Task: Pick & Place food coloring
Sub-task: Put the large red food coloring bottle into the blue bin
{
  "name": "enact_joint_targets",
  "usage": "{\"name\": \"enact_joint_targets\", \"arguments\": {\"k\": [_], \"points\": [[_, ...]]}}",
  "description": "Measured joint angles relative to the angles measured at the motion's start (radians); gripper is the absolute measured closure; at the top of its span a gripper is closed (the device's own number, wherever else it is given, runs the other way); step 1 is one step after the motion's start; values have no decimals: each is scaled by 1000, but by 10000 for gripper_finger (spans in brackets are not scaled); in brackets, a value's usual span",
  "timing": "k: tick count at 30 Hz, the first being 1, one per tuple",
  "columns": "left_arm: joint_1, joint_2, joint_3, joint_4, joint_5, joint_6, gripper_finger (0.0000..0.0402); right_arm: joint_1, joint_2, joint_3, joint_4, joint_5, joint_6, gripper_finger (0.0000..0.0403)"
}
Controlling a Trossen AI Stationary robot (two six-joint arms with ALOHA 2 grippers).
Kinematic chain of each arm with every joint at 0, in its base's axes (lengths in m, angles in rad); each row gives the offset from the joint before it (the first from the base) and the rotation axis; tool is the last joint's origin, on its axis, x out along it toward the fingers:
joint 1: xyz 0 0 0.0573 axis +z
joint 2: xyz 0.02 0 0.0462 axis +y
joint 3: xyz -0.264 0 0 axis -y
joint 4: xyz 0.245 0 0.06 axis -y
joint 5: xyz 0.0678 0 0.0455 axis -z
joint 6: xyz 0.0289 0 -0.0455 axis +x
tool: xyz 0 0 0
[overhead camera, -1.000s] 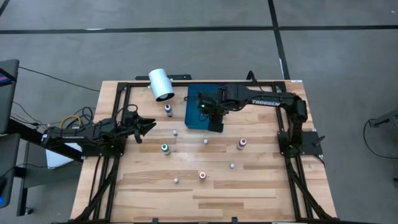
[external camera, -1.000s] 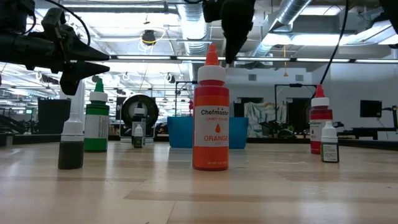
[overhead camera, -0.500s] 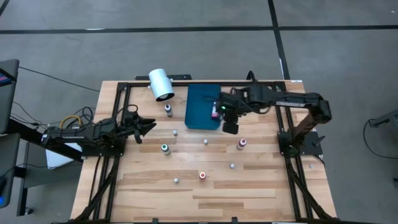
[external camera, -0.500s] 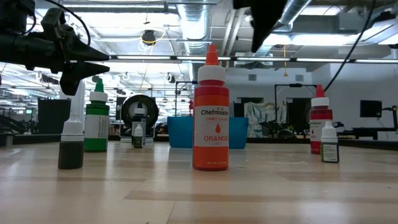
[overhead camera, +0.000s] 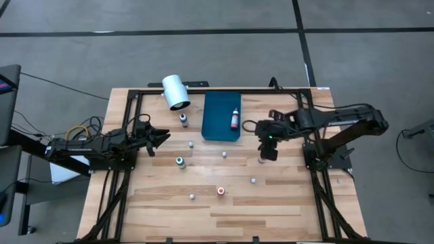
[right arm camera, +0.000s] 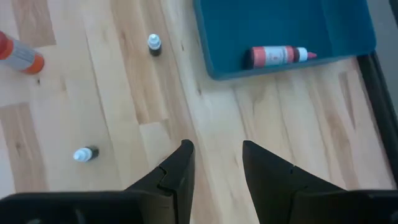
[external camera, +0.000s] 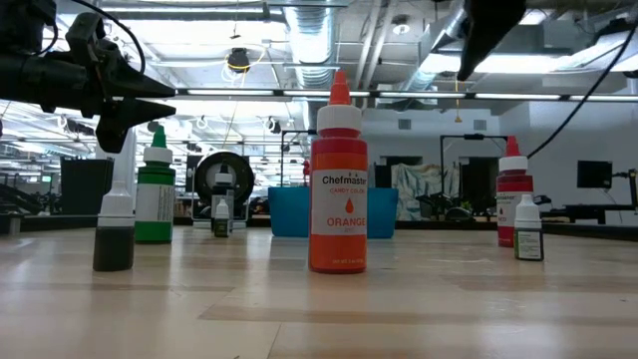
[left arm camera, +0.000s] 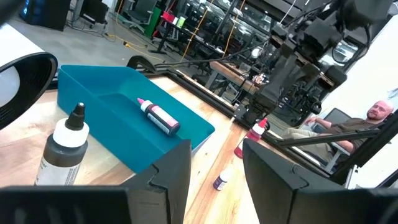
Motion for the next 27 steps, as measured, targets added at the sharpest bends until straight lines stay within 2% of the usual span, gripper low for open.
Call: {"name": "enact_joint_targets", "arguments": {"k": [14,27], "points": [[0,0,0,0,0,0,265,186,-111,-140,-2,140,183,280],[0,0,0,0,0,0,265,356,-122,-256,7,235,341,280]]}}
